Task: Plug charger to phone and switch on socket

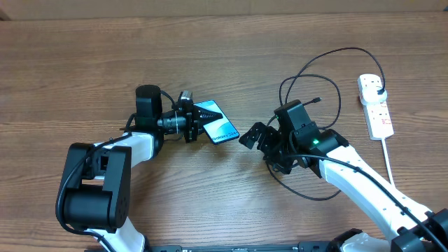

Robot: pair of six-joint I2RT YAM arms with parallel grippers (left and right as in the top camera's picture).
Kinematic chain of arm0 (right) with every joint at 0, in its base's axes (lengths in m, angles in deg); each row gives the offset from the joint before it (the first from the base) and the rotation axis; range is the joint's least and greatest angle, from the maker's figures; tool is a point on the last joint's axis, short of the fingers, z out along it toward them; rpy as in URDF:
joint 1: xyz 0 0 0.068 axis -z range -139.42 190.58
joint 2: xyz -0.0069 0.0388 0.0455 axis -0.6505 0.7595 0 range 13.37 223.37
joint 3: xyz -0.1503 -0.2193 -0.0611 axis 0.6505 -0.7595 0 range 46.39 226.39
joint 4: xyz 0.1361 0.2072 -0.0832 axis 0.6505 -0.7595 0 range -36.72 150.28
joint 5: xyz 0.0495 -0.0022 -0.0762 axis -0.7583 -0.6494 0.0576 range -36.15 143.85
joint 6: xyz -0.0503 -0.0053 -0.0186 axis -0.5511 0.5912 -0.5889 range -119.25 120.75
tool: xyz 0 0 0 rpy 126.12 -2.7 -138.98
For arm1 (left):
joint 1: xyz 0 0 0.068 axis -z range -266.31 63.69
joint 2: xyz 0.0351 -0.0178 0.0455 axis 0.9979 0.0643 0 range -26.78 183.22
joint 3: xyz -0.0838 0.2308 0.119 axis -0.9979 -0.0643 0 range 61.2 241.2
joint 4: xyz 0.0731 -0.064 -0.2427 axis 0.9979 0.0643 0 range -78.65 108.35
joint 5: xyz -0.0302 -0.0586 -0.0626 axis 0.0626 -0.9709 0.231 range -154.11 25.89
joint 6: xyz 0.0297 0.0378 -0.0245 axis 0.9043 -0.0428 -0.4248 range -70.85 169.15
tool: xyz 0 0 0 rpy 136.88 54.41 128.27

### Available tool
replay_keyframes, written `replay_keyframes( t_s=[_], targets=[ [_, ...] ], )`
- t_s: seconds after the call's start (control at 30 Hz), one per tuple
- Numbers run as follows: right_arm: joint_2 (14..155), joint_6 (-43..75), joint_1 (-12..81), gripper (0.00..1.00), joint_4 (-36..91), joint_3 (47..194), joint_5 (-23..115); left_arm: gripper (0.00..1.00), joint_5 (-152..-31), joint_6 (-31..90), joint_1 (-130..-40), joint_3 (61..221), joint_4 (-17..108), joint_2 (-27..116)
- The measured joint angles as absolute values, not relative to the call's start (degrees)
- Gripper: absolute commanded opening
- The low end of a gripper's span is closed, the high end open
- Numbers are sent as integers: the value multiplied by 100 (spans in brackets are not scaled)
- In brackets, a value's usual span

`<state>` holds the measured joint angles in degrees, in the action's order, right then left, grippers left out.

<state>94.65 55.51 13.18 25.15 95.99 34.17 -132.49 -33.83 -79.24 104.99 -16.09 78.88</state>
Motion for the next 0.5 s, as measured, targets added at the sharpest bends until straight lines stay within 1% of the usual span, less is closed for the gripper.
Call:
replay_keyframes(
  t_s=[0.33,0.5],
  targets=[
    [9465,5538,1318,100,2515,9599,3417,4,-13103,-3385,-7924,10528,-1609,7888],
    [9465,5536,1318,100,2517,9599,3419,4,-13011,-3385,-7911,10834,-1605,7888]
  ],
)
